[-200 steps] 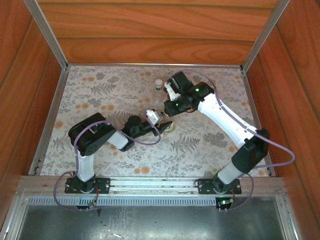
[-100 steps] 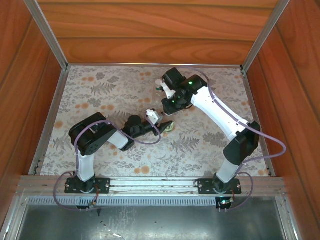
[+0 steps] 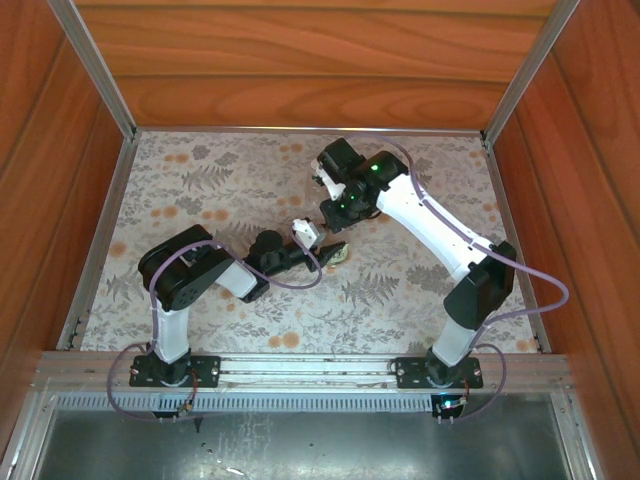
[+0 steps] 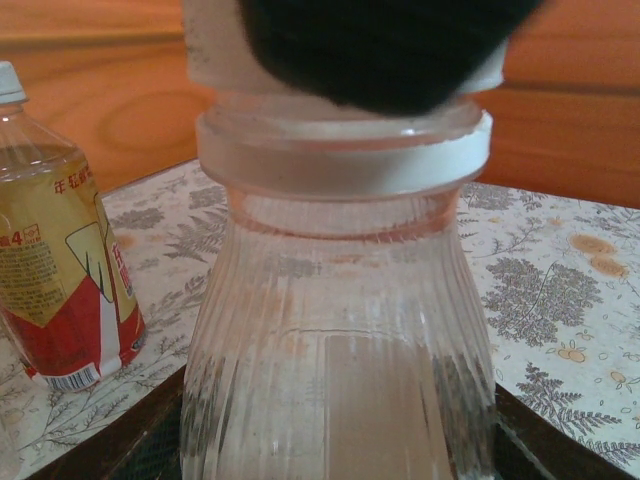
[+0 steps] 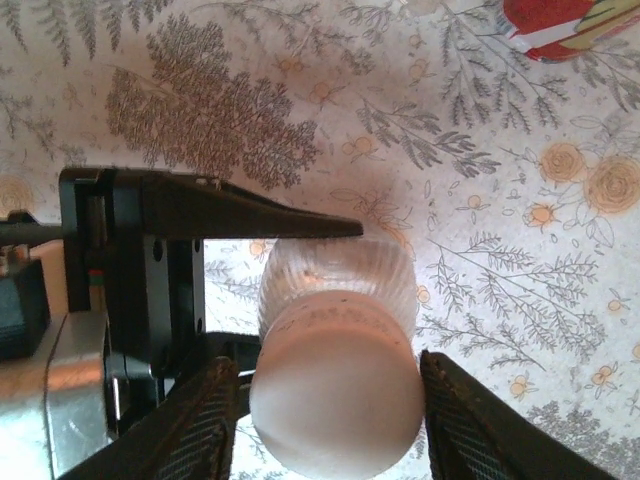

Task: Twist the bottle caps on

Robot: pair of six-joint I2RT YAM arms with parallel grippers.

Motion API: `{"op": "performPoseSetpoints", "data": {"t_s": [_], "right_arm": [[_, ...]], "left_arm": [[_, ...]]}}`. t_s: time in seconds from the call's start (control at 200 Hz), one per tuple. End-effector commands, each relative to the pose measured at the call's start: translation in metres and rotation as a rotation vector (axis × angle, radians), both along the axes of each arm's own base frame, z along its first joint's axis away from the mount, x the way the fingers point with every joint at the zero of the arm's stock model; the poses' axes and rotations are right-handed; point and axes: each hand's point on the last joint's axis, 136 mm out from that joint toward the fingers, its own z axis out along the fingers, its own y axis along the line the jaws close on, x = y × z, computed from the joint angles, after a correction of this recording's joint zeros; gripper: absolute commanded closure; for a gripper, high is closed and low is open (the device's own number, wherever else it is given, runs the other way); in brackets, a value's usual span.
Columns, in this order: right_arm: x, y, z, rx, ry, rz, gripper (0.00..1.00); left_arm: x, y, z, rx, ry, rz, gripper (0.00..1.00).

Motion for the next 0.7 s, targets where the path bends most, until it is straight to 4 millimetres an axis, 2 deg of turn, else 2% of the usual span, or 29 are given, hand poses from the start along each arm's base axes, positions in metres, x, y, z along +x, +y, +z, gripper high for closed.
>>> {"op": "performPoseSetpoints", "data": {"t_s": [0.0,0.025,0.04,0.105,0.265,0.31,0.45,0.695], "right_arm": [[-0.004,0.003,0.017,0.056,-0.052,0.004,0.41],[-0.003,0.004,0.015,0.061,-0.053,0.001,0.39],[-0.005,0.002,0.026,0.084,-0.075,-0.001,0.38],[-0.004,0.000,0.032,0.103,-0.103,-0.009,0.32],[-0.003,-0.006,0.037,0.112,-0.141,-0.035,0.31],[-0.002,-0.009,0.034,0.103,-0.139,-0.041,0.34],[0.003,-0.015,0.024,0.080,-0.124,-0.063,0.52],[0.010,-0.019,0.005,0.070,-0.091,-0.082,0.56]], "left_arm": [[-0.009,-0.002,-0.038,0.078,0.113,-0.035,0.46],[-0.009,-0.002,-0.037,0.078,0.112,-0.035,0.46],[-0.009,-0.002,-0.037,0.078,0.113,-0.036,0.47],[-0.009,-0.002,-0.037,0.077,0.114,-0.036,0.46],[-0.009,-0.002,-0.037,0.075,0.114,-0.039,0.47],[-0.009,-0.003,-0.037,0.076,0.115,-0.041,0.46],[-0.009,-0.002,-0.037,0.076,0.118,-0.042,0.46],[-0.010,-0.001,-0.035,0.073,0.114,-0.042,0.47]]}}
